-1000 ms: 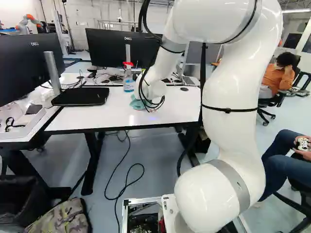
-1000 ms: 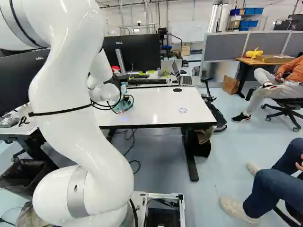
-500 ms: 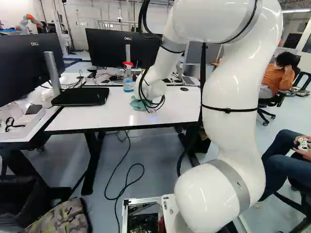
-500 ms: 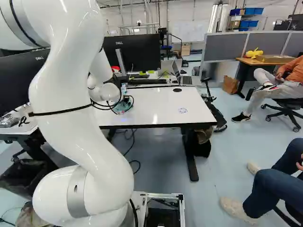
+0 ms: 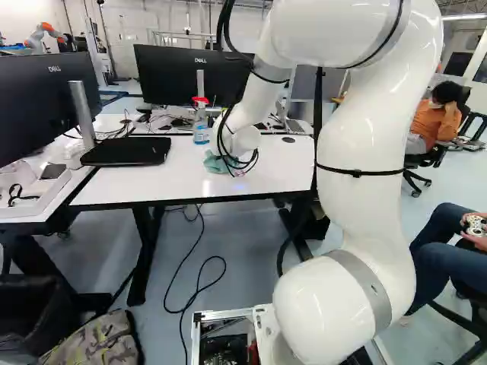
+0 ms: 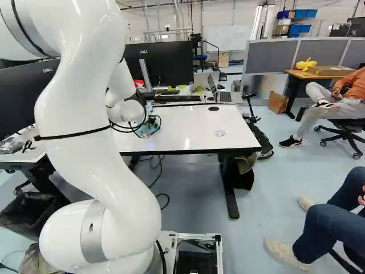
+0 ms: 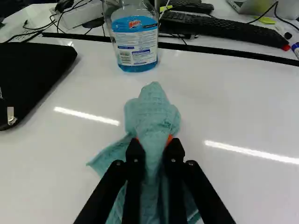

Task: Clean the table with the green towel

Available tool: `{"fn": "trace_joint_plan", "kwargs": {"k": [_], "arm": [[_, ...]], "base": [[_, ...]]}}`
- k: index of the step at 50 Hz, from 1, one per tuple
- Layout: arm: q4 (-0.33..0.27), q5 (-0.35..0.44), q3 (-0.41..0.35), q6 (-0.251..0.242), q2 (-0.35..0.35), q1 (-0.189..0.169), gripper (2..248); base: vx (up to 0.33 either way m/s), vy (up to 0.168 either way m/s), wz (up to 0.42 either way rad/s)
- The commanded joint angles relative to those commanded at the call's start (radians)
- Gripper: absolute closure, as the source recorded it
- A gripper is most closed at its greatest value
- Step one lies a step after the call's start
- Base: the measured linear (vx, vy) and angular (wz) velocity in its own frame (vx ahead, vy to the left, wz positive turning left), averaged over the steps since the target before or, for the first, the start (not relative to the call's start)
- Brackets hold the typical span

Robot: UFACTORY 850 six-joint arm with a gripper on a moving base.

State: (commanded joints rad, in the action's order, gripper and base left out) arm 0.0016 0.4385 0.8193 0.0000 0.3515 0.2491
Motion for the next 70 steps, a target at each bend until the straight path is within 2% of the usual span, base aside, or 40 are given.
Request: {"fn": "trace_joint_plan", "kwargs": {"k": [16,36,70], "arm": [[0.0,0.0,0.017,0.0,0.014,0.007,193],[0.0,0.0,0.056,0.0,0.044,0.056,193],[0.0,0.0,-0.078,0.0,-0.064,0.122,193]], "base": [[0.0,0.0,0.0],[0.0,0.0,0.0],[0.0,0.0,0.0]]}}
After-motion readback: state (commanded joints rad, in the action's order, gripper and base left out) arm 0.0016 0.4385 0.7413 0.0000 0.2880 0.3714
